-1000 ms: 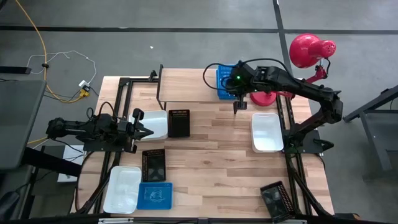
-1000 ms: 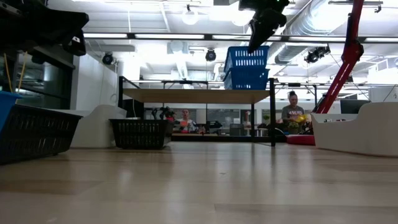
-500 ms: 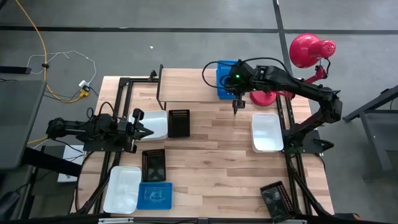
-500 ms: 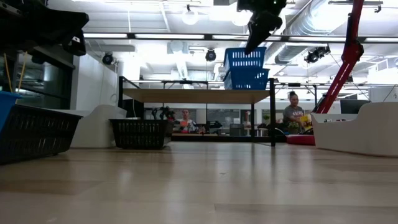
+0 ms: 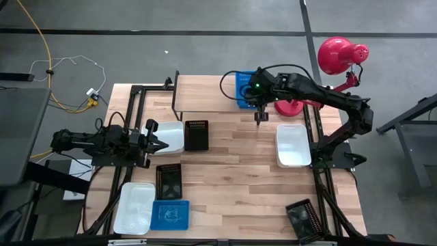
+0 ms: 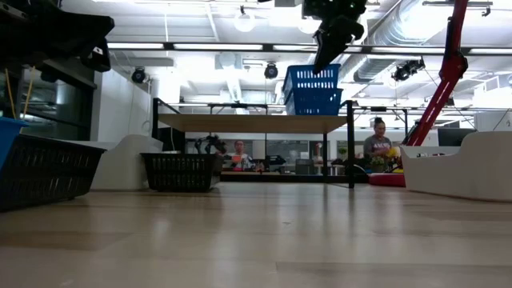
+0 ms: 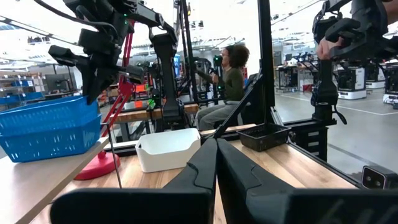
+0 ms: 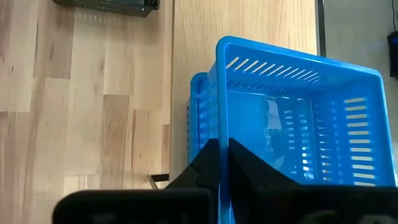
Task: Stack baskets on shelf by color
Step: Stack the blue basket on top of the blue bin on the shelf
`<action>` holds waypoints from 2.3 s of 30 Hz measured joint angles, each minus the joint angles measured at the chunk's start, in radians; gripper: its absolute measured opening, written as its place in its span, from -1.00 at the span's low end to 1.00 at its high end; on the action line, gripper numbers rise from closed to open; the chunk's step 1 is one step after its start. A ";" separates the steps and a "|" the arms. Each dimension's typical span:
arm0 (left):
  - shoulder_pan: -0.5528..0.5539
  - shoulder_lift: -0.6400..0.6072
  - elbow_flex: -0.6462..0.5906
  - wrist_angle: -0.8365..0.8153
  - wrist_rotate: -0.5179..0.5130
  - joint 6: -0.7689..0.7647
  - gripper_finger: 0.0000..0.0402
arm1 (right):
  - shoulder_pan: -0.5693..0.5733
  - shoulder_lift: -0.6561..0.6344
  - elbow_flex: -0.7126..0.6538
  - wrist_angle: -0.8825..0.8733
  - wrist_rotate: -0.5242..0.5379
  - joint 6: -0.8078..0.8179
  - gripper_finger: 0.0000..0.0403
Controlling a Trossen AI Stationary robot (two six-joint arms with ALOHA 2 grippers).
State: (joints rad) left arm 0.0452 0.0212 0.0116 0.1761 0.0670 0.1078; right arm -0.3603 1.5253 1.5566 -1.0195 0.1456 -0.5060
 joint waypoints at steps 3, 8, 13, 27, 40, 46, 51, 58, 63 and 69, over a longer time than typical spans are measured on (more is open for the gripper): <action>0.000 0.000 0.000 0.000 0.000 0.000 -1.00 | 0.000 0.000 0.000 0.000 0.001 0.003 -0.92; 0.000 0.000 0.000 0.000 0.000 0.000 -1.00 | 0.000 0.000 0.000 -0.012 -0.003 0.008 -0.66; 0.000 0.000 0.000 0.000 0.000 0.000 -1.00 | 0.000 0.000 0.000 -0.012 0.013 0.009 -0.28; 0.000 0.000 0.000 0.000 0.000 0.000 -1.00 | -0.019 -0.009 0.109 -0.105 0.024 0.106 -0.11; 0.000 0.000 0.000 0.000 0.000 0.000 -1.00 | -0.086 -0.052 0.009 -0.063 -0.290 0.237 -0.92; 0.000 0.000 0.000 0.000 0.000 0.000 -1.00 | -0.028 -0.265 -0.218 0.058 -0.332 0.358 -0.98; 0.000 0.000 0.000 0.000 0.000 0.000 -1.00 | 0.076 -0.512 -0.481 0.280 -0.358 0.579 -0.99; 0.000 0.000 0.000 0.000 0.000 0.000 -1.00 | 0.264 -0.729 -0.789 0.832 -0.347 0.892 -1.00; 0.000 0.000 0.000 0.000 0.000 0.000 -1.00 | 0.378 -0.745 -0.895 1.120 -0.202 0.957 -1.00; -0.001 0.000 0.000 0.032 0.030 -0.169 -1.00 | 0.457 -0.704 -0.885 1.136 -0.047 0.850 -1.00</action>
State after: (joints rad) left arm 0.0437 0.0216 0.0116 0.2081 0.0973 -0.0615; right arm 0.0962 0.8213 0.6718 0.1162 0.0982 0.3439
